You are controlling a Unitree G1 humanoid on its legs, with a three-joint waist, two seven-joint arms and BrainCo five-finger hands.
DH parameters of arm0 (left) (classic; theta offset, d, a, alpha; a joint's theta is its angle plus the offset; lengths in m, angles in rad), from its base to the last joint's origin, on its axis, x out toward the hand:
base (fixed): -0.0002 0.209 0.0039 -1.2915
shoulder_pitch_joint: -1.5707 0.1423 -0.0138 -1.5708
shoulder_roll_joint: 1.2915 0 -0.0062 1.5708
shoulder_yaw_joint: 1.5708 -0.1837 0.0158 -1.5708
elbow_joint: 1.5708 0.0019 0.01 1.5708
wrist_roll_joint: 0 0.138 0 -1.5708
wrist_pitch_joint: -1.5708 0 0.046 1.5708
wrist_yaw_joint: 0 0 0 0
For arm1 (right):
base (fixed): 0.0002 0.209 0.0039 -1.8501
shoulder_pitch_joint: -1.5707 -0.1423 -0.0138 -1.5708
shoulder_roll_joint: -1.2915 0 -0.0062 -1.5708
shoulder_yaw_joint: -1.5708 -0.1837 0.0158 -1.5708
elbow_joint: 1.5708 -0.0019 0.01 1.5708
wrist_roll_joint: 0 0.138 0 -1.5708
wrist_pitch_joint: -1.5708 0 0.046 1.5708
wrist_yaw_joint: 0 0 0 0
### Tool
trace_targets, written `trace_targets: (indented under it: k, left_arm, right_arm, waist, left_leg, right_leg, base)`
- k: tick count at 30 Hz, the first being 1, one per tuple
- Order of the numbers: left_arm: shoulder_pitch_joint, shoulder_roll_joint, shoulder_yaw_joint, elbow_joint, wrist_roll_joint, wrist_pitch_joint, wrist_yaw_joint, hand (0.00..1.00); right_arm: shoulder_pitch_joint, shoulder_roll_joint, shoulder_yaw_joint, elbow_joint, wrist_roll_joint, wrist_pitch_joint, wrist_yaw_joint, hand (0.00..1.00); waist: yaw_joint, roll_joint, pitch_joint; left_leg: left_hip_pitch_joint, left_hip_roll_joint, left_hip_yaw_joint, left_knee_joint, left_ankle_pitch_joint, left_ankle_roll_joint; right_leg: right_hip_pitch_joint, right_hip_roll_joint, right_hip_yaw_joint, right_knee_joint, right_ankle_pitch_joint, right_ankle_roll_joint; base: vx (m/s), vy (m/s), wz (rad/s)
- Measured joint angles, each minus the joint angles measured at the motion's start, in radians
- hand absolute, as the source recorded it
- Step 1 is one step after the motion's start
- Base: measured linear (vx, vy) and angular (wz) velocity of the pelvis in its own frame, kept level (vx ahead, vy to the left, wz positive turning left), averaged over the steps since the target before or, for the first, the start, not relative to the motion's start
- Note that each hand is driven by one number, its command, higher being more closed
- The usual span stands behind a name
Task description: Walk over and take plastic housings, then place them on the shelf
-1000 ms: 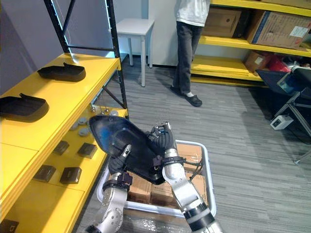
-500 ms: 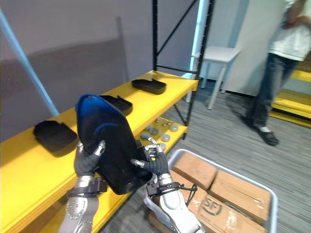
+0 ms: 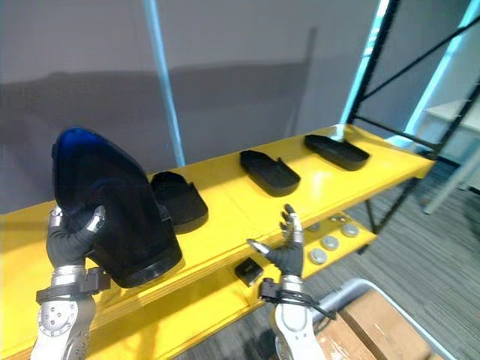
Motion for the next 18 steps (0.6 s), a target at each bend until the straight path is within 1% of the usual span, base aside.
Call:
trace_targets:
  k: [1, 2, 3, 4, 5, 6, 7, 9, 10, 11, 12, 13, 14, 15, 16, 17, 18]
  left_arm:
    - [0.026, -0.034, 0.003, -0.024, 0.001, 0.0, -0.003, 1.0]
    - [0.041, -0.047, 0.003, -0.041, 0.001, 0.0, -0.009, 1.0]
    - [0.065, -0.071, 0.002, -0.072, -0.005, 0.001, -0.039, 1.0]
    - [0.078, -0.083, -0.001, -0.091, -0.017, 0.001, -0.064, 1.0]
    - [0.093, -0.1, -0.002, -0.113, -0.04, 0.001, -0.104, 1.0]
    - [0.096, -0.107, -0.002, -0.12, -0.048, 0.001, -0.116, 1.0]
    - [0.105, -0.12, -0.002, -0.136, -0.069, 0.001, -0.129, 1.0]
    - [0.125, -0.133, -0.002, -0.153, -0.077, 0.001, -0.128, 1.0]
    - [0.142, -0.148, -0.003, -0.162, -0.078, 0.001, -0.13, 1.0]
    - [0.153, -0.16, -0.005, -0.165, -0.082, 0.001, -0.133, 1.0]
    - [0.162, -0.176, -0.017, -0.165, -0.098, 0.001, -0.138, 1.0]
    - [0.164, -0.184, -0.029, -0.165, -0.101, 0.001, -0.142, 1.0]
    - [0.17, -0.198, -0.051, -0.165, -0.108, 0.001, -0.151, 1.0]
    - [0.169, -0.205, -0.067, -0.165, -0.109, 0.001, -0.154, 1.0]
    - [0.167, -0.204, -0.073, -0.164, -0.109, 0.0, -0.158, 1.0]
    - [0.168, -0.204, -0.078, -0.157, -0.105, 0.0, -0.171, 1.0]
    - [0.168, -0.204, -0.078, -0.152, -0.103, 0.0, -0.178, 1.0]
  right_arm:
    - [0.006, -0.005, -0.019, 0.001, 0.021, 0.007, 0.012, 0.0]
    - [0.006, -0.008, -0.029, 0.001, 0.03, 0.01, 0.017, 0.0]
    - [0.007, -0.016, -0.047, 0.001, 0.042, 0.015, 0.025, 0.0]
    - [0.007, -0.022, -0.06, 0.001, 0.044, 0.018, 0.029, 0.0]
    - [0.007, -0.027, -0.08, 0.001, 0.061, 0.018, 0.032, 0.0]
    - [0.008, -0.026, -0.087, 0.001, 0.07, 0.018, 0.036, 0.0]
    - [0.008, -0.026, -0.09, 0.001, 0.072, 0.018, 0.046, 0.0]
    - [0.008, -0.021, -0.089, 0.0, 0.072, 0.018, 0.069, 0.0]
    - [0.011, -0.008, -0.086, 0.0, 0.075, 0.018, 0.091, 0.0]
    - [0.014, 0.003, -0.087, -0.001, 0.083, 0.017, 0.105, 0.0]
    - [0.027, 0.006, -0.089, -0.001, 0.085, 0.016, 0.113, 0.0]
    - [0.037, 0.006, -0.092, -0.001, 0.086, 0.016, 0.115, 0.0]
    - [0.055, 0.005, -0.099, -0.001, 0.088, 0.015, 0.119, 0.0]
    - [0.064, 0.012, -0.109, -0.004, 0.092, 0.012, 0.127, 0.0]
    - [0.064, 0.015, -0.115, -0.005, 0.095, 0.009, 0.135, 0.0]
    - [0.063, 0.009, -0.118, -0.005, 0.112, 0.006, 0.148, 0.0]
    - [0.064, 0.005, -0.117, -0.005, 0.115, 0.006, 0.156, 0.0]
  waist:
    - [0.003, 0.014, -0.009]
    - [0.004, 0.017, -0.011]
    - [0.013, 0.018, -0.012]
    - [0.015, 0.018, -0.012]
    - [0.015, 0.018, -0.012]
    - [0.016, 0.019, -0.013]
    - [0.024, 0.02, -0.014]
    - [0.03, 0.02, -0.014]
    - [0.032, 0.021, -0.014]
    - [0.029, 0.021, -0.014]
    - [0.023, 0.021, -0.014]
    - [0.023, 0.021, -0.014]
    - [0.024, 0.021, -0.014]
    - [0.019, 0.006, -0.005]
    - [0.009, 0.006, -0.003]
    - [-0.006, 0.009, 0.0]
    - [-0.012, 0.009, 0.0]
  left_leg:
    - [-0.012, 0.02, 0.002, 0.004, -0.001, -0.022]
    - [-0.015, 0.029, 0.008, 0.002, -0.002, -0.025]
    - [-0.016, 0.049, 0.042, -0.004, -0.003, -0.027]
    - [-0.015, 0.06, 0.081, -0.005, -0.003, -0.028]
    - [-0.015, 0.071, 0.141, -0.006, 0.0, -0.03]
    - [-0.013, 0.071, 0.156, -0.006, 0.001, -0.032]
    - [-0.014, 0.072, 0.157, -0.007, 0.002, -0.032]
    - [-0.013, 0.068, 0.155, -0.007, 0.002, -0.033]
    - [-0.015, 0.064, 0.153, -0.007, 0.002, -0.033]
    - [-0.017, 0.058, 0.156, -0.006, 0.003, -0.035]
    - [-0.017, 0.046, 0.179, -0.006, 0.009, -0.043]
    - [-0.017, 0.04, 0.196, -0.006, 0.014, -0.051]
    - [-0.017, 0.028, 0.22, -0.006, 0.025, -0.062]
    - [-0.022, 0.02, 0.25, 0.013, 0.002, -0.05]
    - [-0.048, 0.057, 0.337, 0.081, -0.04, -0.019]
    - [-0.083, 0.137, 0.412, 0.169, -0.058, -0.037]
    - [-0.092, 0.172, 0.425, 0.194, -0.058, -0.038]
  right_leg:
    - [0.022, 0.019, -0.039, -0.035, 0.005, -0.007]
    - [0.034, 0.028, -0.051, -0.051, 0.005, -0.008]
    - [0.057, 0.044, -0.082, -0.076, 0.007, -0.011]
    - [0.072, 0.054, -0.102, -0.086, 0.007, -0.012]
    - [0.097, 0.063, -0.129, -0.101, 0.006, -0.014]
    - [0.105, 0.065, -0.135, -0.108, 0.006, -0.015]
    - [0.112, 0.067, -0.146, -0.113, 0.005, -0.017]
    - [0.119, 0.066, -0.147, -0.119, 0.004, -0.017]
    - [0.123, 0.063, -0.152, -0.119, 0.002, -0.021]
    - [0.128, 0.057, -0.16, -0.116, -0.005, -0.032]
    - [0.137, 0.04, -0.19, -0.1, -0.02, -0.032]
    - [0.139, 0.031, -0.204, -0.086, -0.029, -0.038]
    - [0.142, 0.009, -0.216, -0.055, -0.039, -0.043]
    - [0.153, -0.021, -0.228, -0.034, -0.044, -0.047]
    - [0.16, -0.036, -0.24, -0.017, -0.049, -0.047]
    - [0.168, -0.056, -0.261, 0.021, -0.055, -0.044]
    - [0.172, -0.071, -0.263, 0.043, -0.059, -0.041]
  base:
    - [0.27, -0.29, 0.89]
    - [0.23, -0.244, 0.65]
    - [0.18, -0.177, 0.55]
    - [0.18, -0.158, 0.73]
    - [0.13, -0.099, 0.63]
    - [0.15, -0.079, 0.59]
    - [0.09, -0.028, 0.28]
    - [0.08, -0.005, 0.18]
    - [0.06, 0.021, 0.23]
    - [0.05, 0.037, 0.46]
    - [0.01, 0.034, 0.51]
    - [-0.01, 0.073, 0.69]
    - [-0.02, 0.111, 0.73]
    - [-0.03, 0.113, 0.86]
    - [-0.04, 0.018, 0.9]
    - [-0.02, -0.049, 0.72]
    - [0.02, 0.023, 0.59]
